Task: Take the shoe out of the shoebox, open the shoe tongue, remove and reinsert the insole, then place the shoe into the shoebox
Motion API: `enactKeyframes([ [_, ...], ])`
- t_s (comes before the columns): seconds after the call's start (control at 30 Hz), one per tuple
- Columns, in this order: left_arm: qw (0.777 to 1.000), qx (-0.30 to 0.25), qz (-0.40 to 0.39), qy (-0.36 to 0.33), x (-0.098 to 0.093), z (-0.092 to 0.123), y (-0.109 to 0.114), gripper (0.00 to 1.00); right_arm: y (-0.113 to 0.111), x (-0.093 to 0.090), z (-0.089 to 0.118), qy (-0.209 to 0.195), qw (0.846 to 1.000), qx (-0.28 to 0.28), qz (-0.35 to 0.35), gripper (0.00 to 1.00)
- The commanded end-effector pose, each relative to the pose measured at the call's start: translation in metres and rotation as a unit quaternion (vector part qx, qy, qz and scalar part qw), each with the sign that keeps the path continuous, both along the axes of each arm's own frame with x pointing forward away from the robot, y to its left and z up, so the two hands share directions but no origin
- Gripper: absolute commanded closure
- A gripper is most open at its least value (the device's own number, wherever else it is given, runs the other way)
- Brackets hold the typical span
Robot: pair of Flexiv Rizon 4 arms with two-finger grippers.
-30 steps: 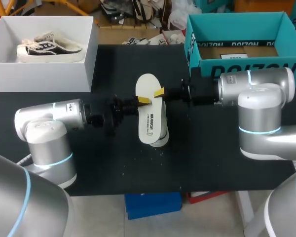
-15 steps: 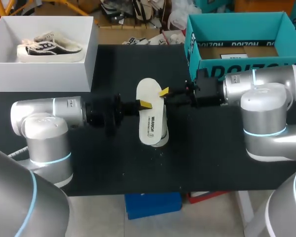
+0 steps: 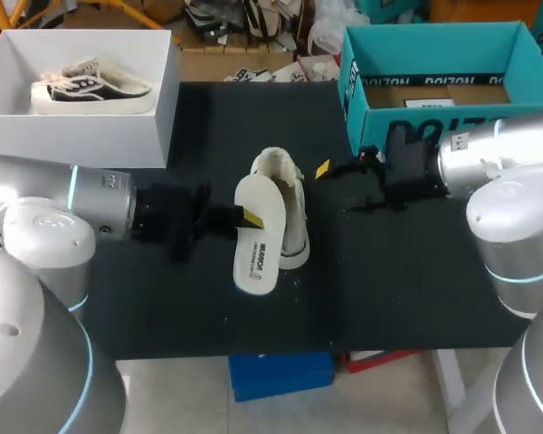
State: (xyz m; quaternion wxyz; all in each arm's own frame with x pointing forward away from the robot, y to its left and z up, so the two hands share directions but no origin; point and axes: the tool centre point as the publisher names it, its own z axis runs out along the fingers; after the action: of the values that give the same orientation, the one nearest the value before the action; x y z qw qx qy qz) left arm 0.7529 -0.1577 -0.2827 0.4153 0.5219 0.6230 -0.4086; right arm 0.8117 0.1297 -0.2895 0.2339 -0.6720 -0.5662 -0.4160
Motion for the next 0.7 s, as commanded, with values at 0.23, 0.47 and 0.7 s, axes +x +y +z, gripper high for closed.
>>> enactKeyframes([
  [0.23, 0.999, 0.049, -0.014, 0.020, -0.035, 0.004, 0.013, 1.00, -0.028, -0.036, 0.020, -0.018, 0.997, -0.049, -0.050, 0.00],
  [0.47, 0.998, 0.058, -0.023, 0.033, -0.048, 0.002, 0.015, 1.00, -0.028, -0.036, 0.020, -0.018, 0.997, -0.049, -0.050, 0.00],
  [0.7, 0.997, 0.066, -0.032, 0.039, -0.056, 0.003, 0.013, 1.00, -0.035, -0.042, 0.022, -0.021, 0.997, -0.051, -0.053, 0.00],
])
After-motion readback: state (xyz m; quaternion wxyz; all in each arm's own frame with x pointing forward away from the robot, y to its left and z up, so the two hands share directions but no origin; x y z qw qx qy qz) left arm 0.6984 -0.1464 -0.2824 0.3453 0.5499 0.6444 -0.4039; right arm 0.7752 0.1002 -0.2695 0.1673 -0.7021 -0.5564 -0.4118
